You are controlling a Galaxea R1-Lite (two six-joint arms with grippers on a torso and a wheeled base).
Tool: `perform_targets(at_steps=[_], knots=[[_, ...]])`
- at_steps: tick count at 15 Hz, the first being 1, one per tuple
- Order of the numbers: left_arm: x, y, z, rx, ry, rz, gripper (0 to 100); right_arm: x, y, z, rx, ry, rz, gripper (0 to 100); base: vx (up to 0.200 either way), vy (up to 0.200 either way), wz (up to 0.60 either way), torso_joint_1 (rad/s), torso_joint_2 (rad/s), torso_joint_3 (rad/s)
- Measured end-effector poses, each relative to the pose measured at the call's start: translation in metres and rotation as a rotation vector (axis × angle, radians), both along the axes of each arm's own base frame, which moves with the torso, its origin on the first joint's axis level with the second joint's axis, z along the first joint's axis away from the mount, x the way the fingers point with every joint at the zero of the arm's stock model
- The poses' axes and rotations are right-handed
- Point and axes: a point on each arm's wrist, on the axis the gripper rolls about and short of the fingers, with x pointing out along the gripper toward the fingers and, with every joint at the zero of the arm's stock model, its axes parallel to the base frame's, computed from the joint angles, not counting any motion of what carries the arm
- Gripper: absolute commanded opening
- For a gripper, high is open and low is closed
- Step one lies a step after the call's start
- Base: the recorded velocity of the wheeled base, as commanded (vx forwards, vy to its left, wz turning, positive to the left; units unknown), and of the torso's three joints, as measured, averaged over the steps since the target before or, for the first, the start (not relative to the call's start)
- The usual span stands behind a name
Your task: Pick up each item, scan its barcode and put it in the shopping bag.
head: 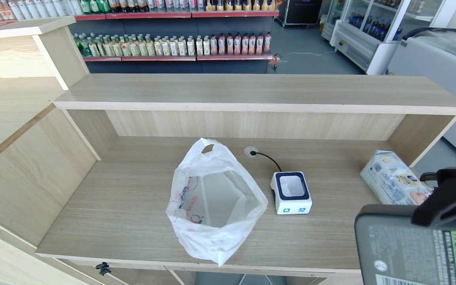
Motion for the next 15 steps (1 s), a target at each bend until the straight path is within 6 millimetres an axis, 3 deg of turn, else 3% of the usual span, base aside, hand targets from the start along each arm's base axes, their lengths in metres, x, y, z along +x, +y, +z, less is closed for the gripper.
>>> perform_targets(at_steps=[5,15], knots=[[0.000,0.000,0.000,0.000,0.000,0.000,100,-0.008,0.013,0.006,0.005,-0.010,0.089,0,0.000,0.000,0.00,0.000,0.00,0.000],[0.000,0.000,0.000,0.000,0.000,0.000,100,0.001,0.000,0.012,0.014,-0.029,-0.003,0,0.000,0.000,0.00,0.000,0.00,0.000]])
